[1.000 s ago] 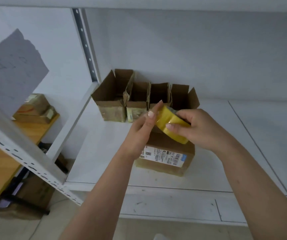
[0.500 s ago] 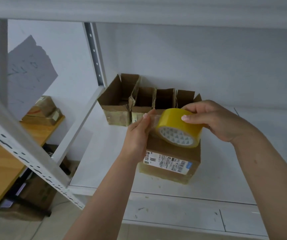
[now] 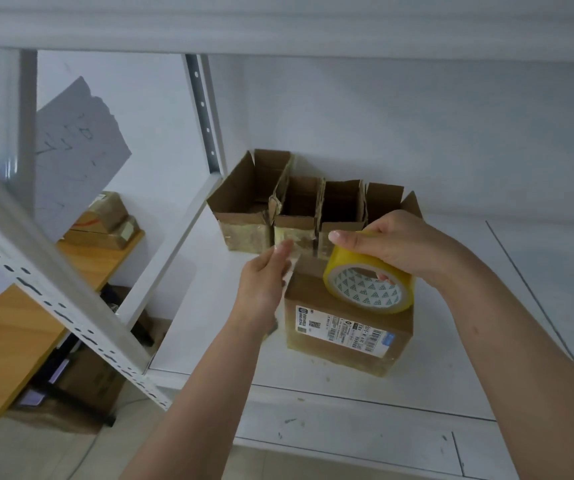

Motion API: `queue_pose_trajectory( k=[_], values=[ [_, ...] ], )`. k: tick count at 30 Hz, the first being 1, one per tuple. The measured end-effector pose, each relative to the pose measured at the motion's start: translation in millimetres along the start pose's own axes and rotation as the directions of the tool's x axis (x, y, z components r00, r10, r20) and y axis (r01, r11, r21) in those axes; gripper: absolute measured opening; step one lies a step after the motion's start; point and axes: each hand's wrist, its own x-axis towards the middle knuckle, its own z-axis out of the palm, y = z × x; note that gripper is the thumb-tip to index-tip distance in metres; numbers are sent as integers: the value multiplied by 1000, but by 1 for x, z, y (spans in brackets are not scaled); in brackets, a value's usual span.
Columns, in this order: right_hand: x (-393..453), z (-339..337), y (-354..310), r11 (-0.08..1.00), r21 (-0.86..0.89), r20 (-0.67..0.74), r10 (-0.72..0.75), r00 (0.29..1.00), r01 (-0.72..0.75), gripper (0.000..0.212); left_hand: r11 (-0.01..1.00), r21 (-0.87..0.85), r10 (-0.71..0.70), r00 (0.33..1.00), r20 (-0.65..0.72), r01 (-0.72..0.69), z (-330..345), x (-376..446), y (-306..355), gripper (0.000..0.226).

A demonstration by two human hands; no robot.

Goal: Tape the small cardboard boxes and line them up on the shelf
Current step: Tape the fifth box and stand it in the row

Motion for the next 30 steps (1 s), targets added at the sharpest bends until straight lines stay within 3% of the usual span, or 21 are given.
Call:
queue_pose_trajectory(
  k=[2, 8, 14, 24, 27, 30],
  values=[
    [-3, 3, 4, 997, 69, -8, -21, 1000, 22, 81, 991, -98, -93, 996, -13, 92, 0, 0, -9, 33],
    [-4, 18, 12, 966, 254, -82, -32, 996, 52, 55, 983, -78, -166, 986, -27, 163, -5, 5, -19, 33],
    [-2, 24, 19, 949, 309, -144, -16, 989, 60, 64, 974, 17, -228, 974, -2, 228, -4, 7, -38, 34],
    [4, 28, 23, 928, 360, -173, -34, 984, 95, 54, 908, -115, -404, 915, 20, 403, 1, 13, -53, 40],
    [5, 26, 21, 935, 341, -162, -41, 986, 95, 56, 909, -46, -416, 909, -31, 415, 4, 15, -51, 30],
    [5, 23, 19, 946, 313, -122, -44, 992, 81, 60, 930, 105, -351, 936, -32, 353, -1, 17, -43, 34]
  ],
)
